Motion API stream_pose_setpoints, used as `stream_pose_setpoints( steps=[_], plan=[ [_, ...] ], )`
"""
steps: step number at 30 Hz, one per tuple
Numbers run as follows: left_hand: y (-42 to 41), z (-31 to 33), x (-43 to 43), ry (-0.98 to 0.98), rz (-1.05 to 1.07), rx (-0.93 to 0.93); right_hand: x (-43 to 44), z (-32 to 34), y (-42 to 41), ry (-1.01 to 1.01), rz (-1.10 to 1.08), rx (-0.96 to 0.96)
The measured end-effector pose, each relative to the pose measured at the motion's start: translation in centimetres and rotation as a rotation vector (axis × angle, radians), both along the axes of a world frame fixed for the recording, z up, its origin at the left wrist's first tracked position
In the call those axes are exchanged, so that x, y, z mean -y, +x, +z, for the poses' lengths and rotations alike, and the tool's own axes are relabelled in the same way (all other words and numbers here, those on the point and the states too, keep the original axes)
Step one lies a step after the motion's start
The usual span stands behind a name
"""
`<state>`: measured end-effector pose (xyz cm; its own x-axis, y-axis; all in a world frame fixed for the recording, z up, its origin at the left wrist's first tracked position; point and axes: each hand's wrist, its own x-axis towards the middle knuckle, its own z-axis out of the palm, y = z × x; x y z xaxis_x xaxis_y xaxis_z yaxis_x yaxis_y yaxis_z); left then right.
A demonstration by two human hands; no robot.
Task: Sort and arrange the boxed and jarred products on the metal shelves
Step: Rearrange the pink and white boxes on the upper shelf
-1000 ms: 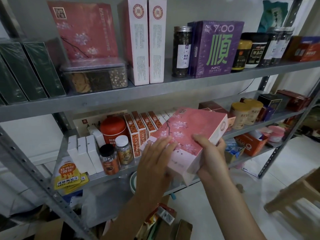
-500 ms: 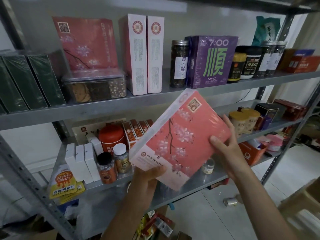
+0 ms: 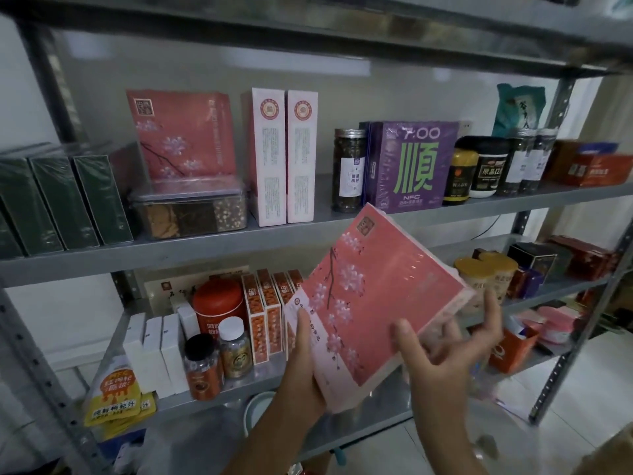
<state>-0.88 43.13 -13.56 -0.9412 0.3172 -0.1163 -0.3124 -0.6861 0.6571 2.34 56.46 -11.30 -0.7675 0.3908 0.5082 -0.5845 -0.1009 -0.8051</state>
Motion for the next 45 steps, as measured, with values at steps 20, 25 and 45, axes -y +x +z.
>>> stream_pose_setpoints(
  steps=[20,25,45],
  plan=[
    [-10.8,22.4,4.4,-1.847,1.317,-1.440,2.5,7.9,-10.1,0.170,-0.426,-0.598],
    [-15.9,25.8,7.0,-2.412,1.139,-1.185,4.3,6.2,-14.3,0.064,-0.361,-0.437],
    [-17.7,24.4,9.2,-2.167,1.346,-1.308,7.3,10.1,-20.7,0.490,-0.515,-0.626]
  ],
)
